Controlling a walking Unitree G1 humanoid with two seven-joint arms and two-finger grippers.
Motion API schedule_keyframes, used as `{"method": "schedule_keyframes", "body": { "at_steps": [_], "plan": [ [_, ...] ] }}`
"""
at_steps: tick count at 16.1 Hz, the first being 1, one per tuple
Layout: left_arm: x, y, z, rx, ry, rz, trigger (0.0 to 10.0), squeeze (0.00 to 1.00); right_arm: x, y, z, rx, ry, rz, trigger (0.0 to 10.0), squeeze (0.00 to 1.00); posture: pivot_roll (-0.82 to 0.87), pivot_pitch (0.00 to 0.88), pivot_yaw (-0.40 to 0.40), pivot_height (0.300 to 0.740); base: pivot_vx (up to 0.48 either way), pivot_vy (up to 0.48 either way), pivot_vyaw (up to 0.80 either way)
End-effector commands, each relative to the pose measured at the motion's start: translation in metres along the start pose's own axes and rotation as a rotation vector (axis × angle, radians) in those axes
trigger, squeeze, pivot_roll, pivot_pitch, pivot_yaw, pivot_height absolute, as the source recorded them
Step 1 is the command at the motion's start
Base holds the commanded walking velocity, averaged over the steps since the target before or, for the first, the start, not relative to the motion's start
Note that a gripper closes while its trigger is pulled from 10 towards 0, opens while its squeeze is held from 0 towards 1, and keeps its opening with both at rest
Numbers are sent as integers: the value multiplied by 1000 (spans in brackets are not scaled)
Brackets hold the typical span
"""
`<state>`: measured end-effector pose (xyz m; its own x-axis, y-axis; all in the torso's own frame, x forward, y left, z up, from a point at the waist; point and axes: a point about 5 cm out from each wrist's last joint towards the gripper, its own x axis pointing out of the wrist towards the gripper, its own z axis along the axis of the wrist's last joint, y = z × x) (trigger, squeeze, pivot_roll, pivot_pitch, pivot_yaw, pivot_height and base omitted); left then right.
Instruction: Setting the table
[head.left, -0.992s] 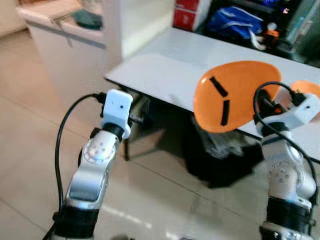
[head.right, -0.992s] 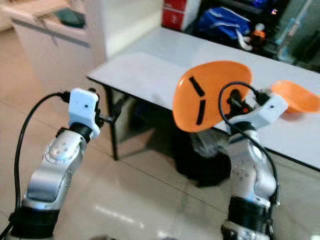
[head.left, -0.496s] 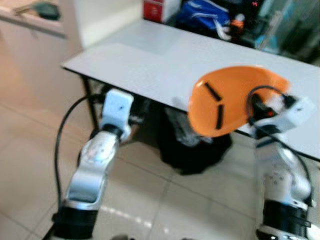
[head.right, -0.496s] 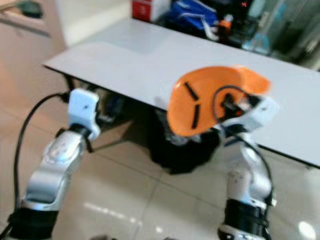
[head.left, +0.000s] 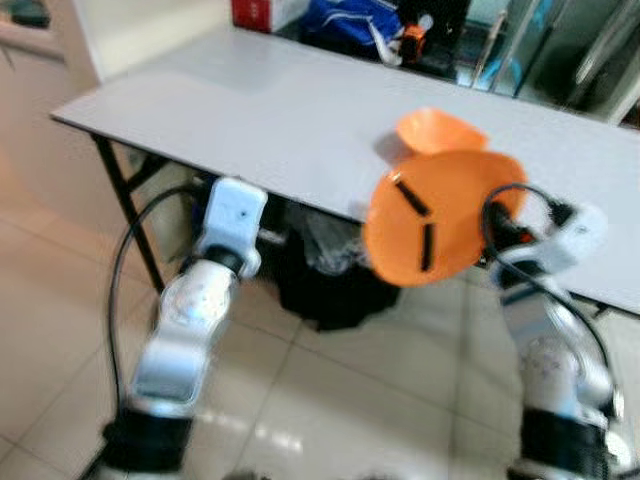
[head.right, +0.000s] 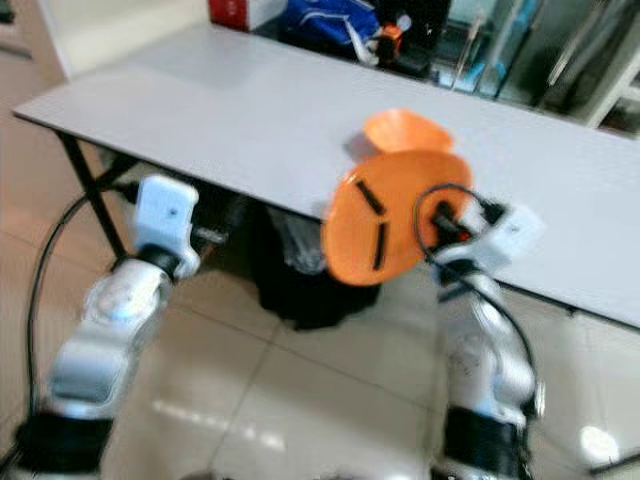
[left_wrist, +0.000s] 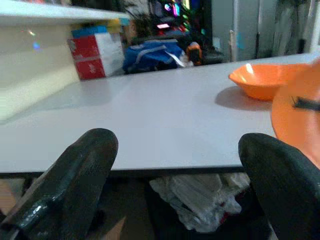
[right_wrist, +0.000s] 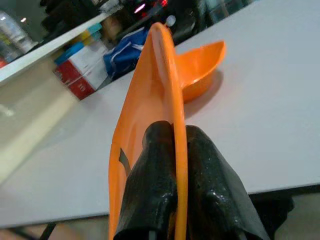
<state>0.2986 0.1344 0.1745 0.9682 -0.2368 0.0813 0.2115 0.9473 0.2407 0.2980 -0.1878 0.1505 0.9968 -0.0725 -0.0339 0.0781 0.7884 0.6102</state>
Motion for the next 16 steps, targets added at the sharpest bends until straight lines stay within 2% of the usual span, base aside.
{"method": "schedule_keyframes", "body": {
  "at_steps": [1, 3, 6, 16],
  "plan": [
    [2, -7, 6, 0, -29, -20, 10000, 0, 0, 2, 12, -10, -42, 11, 10000, 0, 31, 21, -52, 740, 0, 0, 0],
    [3, -9, 7, 26, -36, -33, 10000, 0, -1, 4, 5, -8, 15, 23, 10000, 0, 30, 22, -49, 740, 0, 0, 0],
    [3, -8, 8, -2, -43, -43, 10000, 0, -3, 4, -11, -16, 127, 34, 10000, 0, 31, 19, -53, 740, 106, 0, 0],
    [1, -16, 1, -7, -33, -115, 10000, 0, -10, 2, -24, 21, 168, 29, 10000, 0, 42, 0, -12, 740, 349, 0, 0]
  ]
}}
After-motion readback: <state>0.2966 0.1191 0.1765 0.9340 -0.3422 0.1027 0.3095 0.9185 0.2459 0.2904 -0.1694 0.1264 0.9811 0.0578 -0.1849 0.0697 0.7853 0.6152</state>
